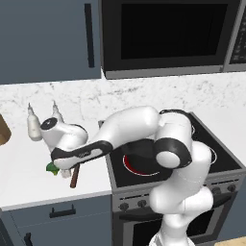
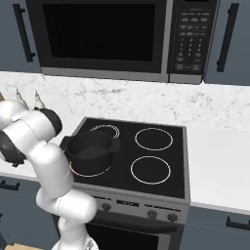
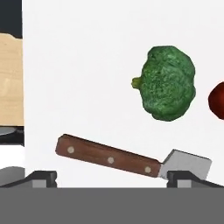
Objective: Put the broccoli and bell pepper in the pot. Retrieve the spatula and lightly stir the vegetables in the pot.
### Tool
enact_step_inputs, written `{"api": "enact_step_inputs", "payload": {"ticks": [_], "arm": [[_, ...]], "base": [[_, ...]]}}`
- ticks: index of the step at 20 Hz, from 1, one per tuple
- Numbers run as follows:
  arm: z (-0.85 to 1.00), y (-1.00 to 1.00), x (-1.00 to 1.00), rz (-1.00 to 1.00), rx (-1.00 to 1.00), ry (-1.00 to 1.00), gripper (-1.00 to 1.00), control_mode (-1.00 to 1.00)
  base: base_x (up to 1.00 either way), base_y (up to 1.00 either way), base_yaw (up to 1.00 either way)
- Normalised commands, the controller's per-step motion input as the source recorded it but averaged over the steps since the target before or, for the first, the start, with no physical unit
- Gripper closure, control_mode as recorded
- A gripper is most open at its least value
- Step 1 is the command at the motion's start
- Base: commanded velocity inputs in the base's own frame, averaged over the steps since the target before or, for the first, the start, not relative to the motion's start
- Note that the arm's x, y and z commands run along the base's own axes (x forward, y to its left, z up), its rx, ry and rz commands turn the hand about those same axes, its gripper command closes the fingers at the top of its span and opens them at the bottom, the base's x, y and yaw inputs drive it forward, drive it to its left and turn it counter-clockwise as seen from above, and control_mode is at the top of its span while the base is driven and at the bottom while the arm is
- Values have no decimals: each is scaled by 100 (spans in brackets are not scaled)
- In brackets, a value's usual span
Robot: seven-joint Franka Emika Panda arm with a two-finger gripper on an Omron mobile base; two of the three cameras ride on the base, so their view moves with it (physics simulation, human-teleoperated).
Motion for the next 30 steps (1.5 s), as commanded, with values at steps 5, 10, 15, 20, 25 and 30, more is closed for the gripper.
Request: {"api": "enact_step_inputs", "payload": {"ticks": [5, 10, 15, 20, 25, 30], "arm": [[-17, 23, 12, 0, 0, -2, -100, -100], [-14, 33, 38, 0, -4, -1, -100, -100], [-19, 20, 36, 0, -3, 0, -100, -100], [-20, 15, 23, 0, -3, 0, -100, -100], [-32, 0, 14, 0, -1, 0, -100, -100], [-25, -12, 0, 0, 0, 0, 100, -100]], "base": [[0, 0, 0], [0, 0, 0], [0, 0, 0], [0, 0, 0], [0, 0, 0], [0, 0, 0]]}}
